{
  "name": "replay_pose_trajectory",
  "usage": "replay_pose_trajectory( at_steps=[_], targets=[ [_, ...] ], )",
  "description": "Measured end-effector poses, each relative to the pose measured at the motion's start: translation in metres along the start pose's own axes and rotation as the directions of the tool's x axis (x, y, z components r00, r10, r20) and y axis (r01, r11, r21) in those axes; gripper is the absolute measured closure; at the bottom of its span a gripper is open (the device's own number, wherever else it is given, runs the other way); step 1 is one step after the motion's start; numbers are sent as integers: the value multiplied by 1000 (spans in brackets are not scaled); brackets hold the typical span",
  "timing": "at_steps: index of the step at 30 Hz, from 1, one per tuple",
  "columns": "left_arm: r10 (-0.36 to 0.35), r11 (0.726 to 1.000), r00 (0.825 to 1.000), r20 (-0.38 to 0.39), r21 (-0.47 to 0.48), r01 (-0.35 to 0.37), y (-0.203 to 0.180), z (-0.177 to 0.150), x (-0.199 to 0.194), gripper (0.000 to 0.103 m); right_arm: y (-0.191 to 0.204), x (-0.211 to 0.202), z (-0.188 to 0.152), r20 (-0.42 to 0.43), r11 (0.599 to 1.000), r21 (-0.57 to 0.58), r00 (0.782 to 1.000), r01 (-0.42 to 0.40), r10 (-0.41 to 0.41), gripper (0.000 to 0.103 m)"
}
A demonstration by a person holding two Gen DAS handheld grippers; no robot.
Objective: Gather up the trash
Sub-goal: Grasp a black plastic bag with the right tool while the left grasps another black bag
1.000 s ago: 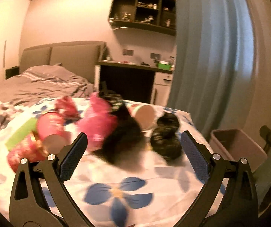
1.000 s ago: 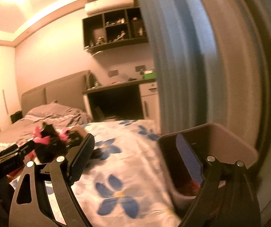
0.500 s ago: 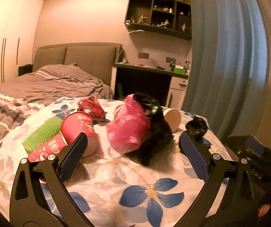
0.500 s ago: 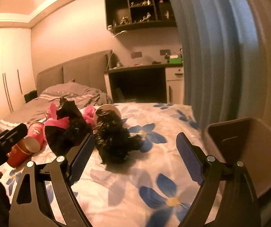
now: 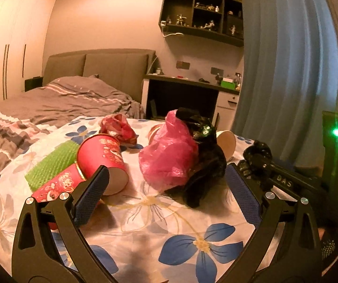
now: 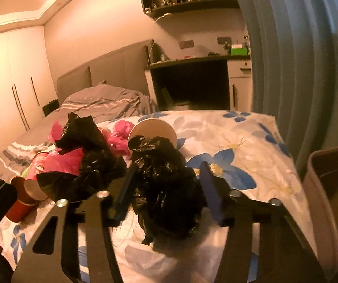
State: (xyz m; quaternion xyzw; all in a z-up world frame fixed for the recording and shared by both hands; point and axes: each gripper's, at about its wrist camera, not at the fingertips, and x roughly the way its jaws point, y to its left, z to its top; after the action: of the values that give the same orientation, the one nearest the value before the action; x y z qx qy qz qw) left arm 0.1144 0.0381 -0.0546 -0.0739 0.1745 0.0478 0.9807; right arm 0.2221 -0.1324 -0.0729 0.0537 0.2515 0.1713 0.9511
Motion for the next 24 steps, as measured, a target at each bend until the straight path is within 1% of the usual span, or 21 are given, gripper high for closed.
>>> replay_pose_trajectory(
  at_steps=[1, 5, 6, 7, 9, 11, 12, 18, 20, 21, 23, 24],
  targets=[
    [-6, 1000, 1000, -1, 3, 6, -1, -1, 1, 6, 0, 1, 0, -6, 1000, 0, 1000, -10, 10, 64],
    [-30, 999, 999, -11, 29, 31, -10, -4, 5, 6, 3, -1, -1, -12, 999, -18, 1000, -28, 28, 76],
    [-33, 999, 999, -11, 33, 33, -11, -4, 5, 6, 4, -1, -2, -12, 999, -23, 999, -30, 30, 82],
    [-41, 998, 999, -13, 38, 42, -13, -4, 6, 7, 5, -2, -2, -12, 999, -30, 999, -30, 30, 89],
    [-51, 998, 999, -18, 44, 52, -16, -5, 7, 11, 6, -4, -4, -8, 999, -40, 1000, -26, 25, 95],
    [-65, 996, 997, -36, 54, 67, -19, -4, 12, 18, 3, -7, -4, 2, 999, -44, 1000, -29, 30, 96],
    [-71, 996, 997, -42, 56, 73, -20, -4, 13, 20, 3, -11, -5, 12, 999, -43, 1000, -28, 28, 97],
    [-103, 991, 992, -77, 71, 109, -26, 1, 26, 41, -2, -37, -9, 45, 1000, -22, 999, -22, 23, 97],
    [-111, 990, 989, -97, 79, 119, -28, 2, 32, 52, -2, -47, -12, 54, 999, -28, 998, -25, 26, 97],
    [-115, 989, 988, -106, 79, 124, -28, 2, 34, 55, -3, -52, -13, 60, 999, -32, 998, -23, 25, 97],
    [-118, 988, 984, -136, 80, 130, -30, 1, 40, 70, -4, -59, -14, 66, 999, -32, 997, -26, 28, 97],
    [-124, 988, 982, -146, 78, 136, -30, 1, 43, 74, -5, -62, -15, 70, 999, -28, 997, -29, 31, 97]
  ],
)
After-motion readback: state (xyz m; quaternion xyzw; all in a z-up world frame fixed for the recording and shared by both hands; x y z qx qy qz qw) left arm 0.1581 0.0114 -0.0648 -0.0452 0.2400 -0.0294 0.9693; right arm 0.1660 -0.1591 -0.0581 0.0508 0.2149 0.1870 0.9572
